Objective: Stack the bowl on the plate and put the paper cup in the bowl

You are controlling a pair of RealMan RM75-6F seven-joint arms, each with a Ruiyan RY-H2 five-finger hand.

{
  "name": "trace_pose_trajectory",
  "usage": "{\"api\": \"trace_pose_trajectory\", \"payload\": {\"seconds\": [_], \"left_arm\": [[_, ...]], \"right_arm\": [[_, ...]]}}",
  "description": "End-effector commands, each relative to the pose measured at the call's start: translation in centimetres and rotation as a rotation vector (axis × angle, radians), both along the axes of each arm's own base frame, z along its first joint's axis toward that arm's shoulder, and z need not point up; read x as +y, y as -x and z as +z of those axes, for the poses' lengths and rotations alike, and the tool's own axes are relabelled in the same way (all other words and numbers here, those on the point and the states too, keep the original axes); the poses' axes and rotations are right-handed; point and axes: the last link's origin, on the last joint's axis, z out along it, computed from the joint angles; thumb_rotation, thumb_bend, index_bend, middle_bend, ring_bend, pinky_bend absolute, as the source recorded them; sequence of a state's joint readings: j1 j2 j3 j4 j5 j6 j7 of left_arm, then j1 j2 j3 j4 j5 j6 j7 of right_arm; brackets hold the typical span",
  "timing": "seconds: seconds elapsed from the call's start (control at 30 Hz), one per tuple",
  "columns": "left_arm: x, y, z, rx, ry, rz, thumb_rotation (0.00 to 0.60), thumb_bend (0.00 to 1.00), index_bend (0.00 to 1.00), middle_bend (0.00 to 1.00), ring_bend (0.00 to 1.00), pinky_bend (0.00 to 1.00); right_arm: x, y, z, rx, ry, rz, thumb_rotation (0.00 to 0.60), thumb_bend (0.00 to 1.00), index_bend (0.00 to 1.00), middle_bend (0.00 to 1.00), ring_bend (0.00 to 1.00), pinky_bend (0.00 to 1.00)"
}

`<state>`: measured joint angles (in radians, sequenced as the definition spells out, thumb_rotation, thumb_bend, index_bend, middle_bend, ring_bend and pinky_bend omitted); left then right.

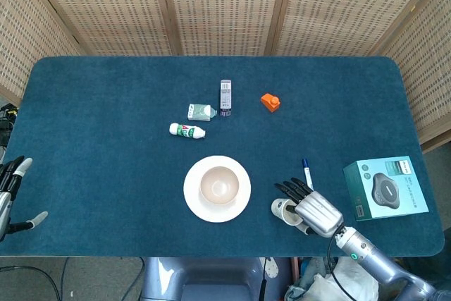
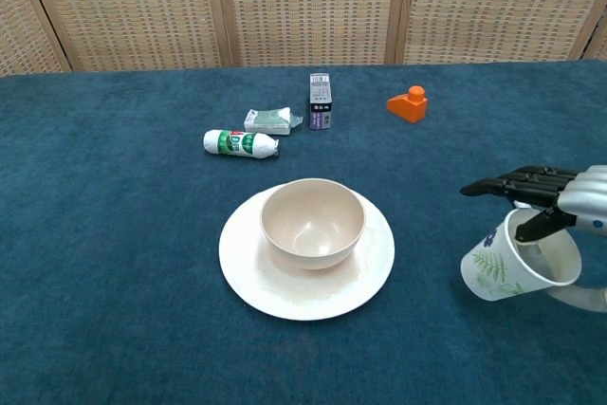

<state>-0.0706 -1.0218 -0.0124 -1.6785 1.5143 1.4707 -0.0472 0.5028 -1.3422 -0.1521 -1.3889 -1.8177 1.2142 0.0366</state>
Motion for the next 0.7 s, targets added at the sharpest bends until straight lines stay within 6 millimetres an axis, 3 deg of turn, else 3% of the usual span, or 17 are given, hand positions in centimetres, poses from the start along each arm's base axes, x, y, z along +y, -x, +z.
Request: {"api": "trace_pose_trajectory", "payload": {"seconds": [0.03,0.13,0.27,0.43,0.63,0.7], "left_arm": [[0.0,0.0,0.0,0.0,0.0,0.0,0.6,0.0,0.0,0.0,0.0,0.0],[0.0,0.0,0.1,-0.002,-0.001,-0.001,0.6,0.0,0.0,0.0,0.0,0.0],[-0.1,0.0,0.1,-0.001,0.0,-0.002,0.6,0.0,0.0,0.0,0.0,0.0],[0.0,0.0,0.0,0.001,0.002,0.0,0.6,0.0,0.0,0.0,0.0,0.0],[0.2,0.1,0.1,0.0,0.002,0.008,0.6,0.0,0.0,0.0,0.0,0.0],[0.3,0.2,0.1,-0.001,0.004,0.014,0.6,0.0,0.0,0.0,0.0,0.0]], "right_arm": [[-0.3,-0.7,0.5,-0.023,0.01,0.013,0.6,0.4,0.63,0.0,0.0,0.0],[-1.0,-2.0,1.4,-0.052,0.027,0.03,0.6,0.41,0.63,0.0,0.0,0.0],[-2.6,-5.1,2.7,-0.049,0.047,0.092,0.6,0.41,0.63,0.0,0.0,0.0],[-5.5,-12.6,3.7,-0.022,-0.01,0.126,0.6,0.41,0.63,0.0,0.0,0.0],[-6.4,-16.5,2.7,0.009,-0.081,0.109,0.6,0.41,0.63,0.0,0.0,0.0],[-6.9,-18.4,1.1,0.032,-0.136,0.109,0.6,0.41,0.63,0.0,0.0,0.0]]}}
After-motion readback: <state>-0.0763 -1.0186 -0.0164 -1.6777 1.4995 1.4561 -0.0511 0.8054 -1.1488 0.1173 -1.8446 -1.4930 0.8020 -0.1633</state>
